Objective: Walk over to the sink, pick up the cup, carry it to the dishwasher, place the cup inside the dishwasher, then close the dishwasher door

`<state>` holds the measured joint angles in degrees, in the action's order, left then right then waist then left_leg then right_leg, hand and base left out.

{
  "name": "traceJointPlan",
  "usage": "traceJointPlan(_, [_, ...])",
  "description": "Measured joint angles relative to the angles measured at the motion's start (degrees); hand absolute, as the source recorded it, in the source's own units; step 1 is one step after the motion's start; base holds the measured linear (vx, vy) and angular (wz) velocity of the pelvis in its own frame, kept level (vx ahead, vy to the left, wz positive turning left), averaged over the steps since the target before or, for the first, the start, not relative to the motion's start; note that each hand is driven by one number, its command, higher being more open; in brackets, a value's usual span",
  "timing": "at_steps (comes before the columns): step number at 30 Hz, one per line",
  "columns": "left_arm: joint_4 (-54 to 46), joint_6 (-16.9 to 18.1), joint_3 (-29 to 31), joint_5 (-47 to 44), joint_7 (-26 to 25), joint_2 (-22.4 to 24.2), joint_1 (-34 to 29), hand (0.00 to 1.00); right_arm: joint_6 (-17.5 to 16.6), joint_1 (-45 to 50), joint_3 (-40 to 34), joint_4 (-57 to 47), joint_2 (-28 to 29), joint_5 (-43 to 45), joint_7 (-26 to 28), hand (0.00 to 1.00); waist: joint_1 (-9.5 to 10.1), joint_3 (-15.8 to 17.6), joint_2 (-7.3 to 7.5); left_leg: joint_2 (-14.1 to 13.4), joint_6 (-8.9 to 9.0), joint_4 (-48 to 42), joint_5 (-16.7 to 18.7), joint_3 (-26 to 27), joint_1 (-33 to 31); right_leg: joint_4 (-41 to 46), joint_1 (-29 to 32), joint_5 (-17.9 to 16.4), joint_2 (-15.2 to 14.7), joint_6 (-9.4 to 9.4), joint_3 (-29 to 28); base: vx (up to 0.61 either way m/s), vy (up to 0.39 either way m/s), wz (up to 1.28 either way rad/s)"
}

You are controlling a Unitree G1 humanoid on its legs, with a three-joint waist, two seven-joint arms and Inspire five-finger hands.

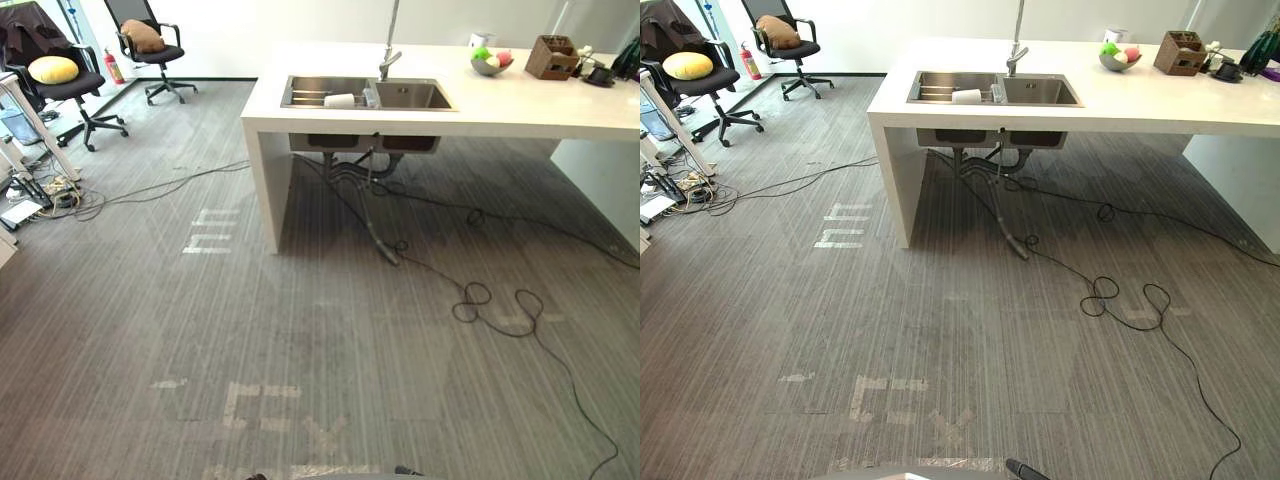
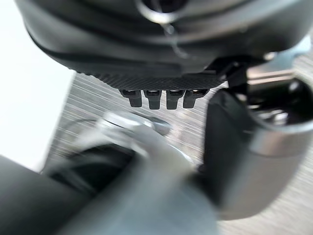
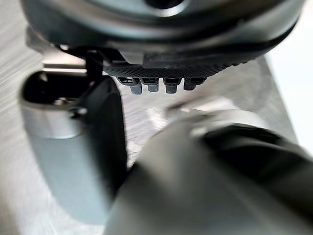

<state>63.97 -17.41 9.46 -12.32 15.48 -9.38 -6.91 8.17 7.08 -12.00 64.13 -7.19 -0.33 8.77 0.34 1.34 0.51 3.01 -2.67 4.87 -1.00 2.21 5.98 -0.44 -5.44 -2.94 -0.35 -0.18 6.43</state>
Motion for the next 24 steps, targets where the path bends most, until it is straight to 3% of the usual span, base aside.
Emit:
traceJointPlan(2, [0.0, 1.8, -1.0, 1.0, 1.2, -0.1, 0.8, 1.00, -3.2, -1.3, 1.5, 0.0, 0.2, -3.8, -2.9, 1.00, 0.12, 0.2, -0.08, 0.1, 0.02, 0.1, 0.0, -0.1, -0.1, -0.6, -0.4, -0.1, -0.1, 0.14, 0.3, 0.06, 0.004, 0.05])
traceJointPlan(5, [-0.1, 3.2, -1.1, 1.2, 1.2, -0.1, 1.0, 1.00, -4.8, -2.7, 2.0, 0.0, 0.5, -4.5, -3.8, 1.00, 0.11, 0.6, -0.06, 0.2, 0.17, 0.1, 0.1, -0.1, -0.1, -0.6, -0.5, -0.3, -0.1, 0.60, 0.7, 0.03, -0.003, 0.06])
traceJointPlan(13, [-0.1, 7.4, -3.1, 0.8, -2.4, -0.1, 0.8, 1.00, -4.5, -4.6, 4.1, 0.0, 1.5, -1.2, -0.7, 1.00, 0.01, 0.6, -0.07, 0.1, 0.29, 0.2, 0.2, -0.1, 0.6, -0.5, -1.3, -0.8, -0.2, 1.70, 1.1, -0.02, -0.006, 0.02])
traceJointPlan(24, [-0.1, 13.0, -2.4, -5.7, -6.5, 0.8, -1.2, 1.00, -5.5, -4.7, 5.0, 0.7, 2.8, 7.6, 1.0, 1.00, 0.07, 0.7, 0.09, 0.8, 0.18, 0.4, 0.1, -0.3, 0.8, -0.5, -1.6, -0.7, -0.8, 1.48, 1.7, -0.03, -0.003, 0.02])
